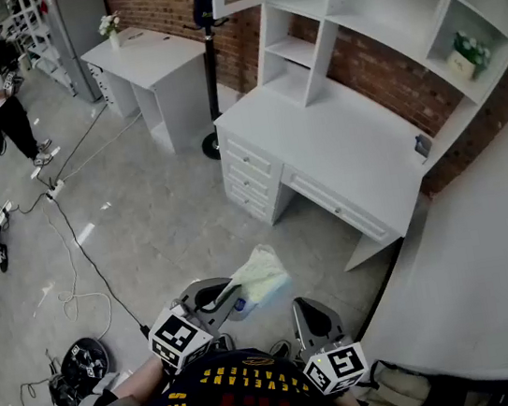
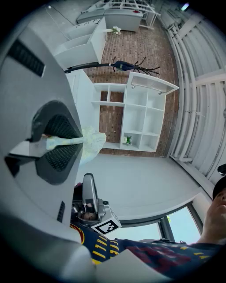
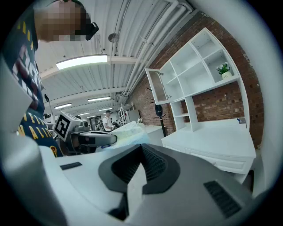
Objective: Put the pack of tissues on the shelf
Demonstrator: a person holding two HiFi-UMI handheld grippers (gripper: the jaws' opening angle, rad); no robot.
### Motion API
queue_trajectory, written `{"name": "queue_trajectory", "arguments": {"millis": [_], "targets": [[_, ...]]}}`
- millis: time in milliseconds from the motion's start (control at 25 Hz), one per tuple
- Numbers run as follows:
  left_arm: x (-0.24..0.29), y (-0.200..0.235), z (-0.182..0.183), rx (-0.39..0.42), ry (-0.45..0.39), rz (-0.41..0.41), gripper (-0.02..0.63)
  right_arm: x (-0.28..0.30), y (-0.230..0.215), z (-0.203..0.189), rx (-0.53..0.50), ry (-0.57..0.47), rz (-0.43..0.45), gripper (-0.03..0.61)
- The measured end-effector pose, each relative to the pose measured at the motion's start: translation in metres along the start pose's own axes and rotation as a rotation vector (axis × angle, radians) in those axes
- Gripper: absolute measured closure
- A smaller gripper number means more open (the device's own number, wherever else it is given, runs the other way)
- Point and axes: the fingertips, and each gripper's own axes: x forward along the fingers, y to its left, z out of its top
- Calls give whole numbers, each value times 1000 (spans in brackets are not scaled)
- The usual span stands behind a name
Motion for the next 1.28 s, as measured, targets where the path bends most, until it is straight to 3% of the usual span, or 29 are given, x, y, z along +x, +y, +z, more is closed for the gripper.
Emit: {"name": "queue_trajectory", "arguments": {"millis": [280, 920, 1280], "targets": [[-5, 15, 3, -5, 3, 50, 584, 18, 1, 3, -3, 7, 60, 569], [-40, 53, 1, -5, -20, 14, 584, 44, 32, 10, 15, -25, -22, 569], [-70, 86, -25, -60, -7, 7, 584, 62, 61, -3, 31, 14, -82, 569]]}}
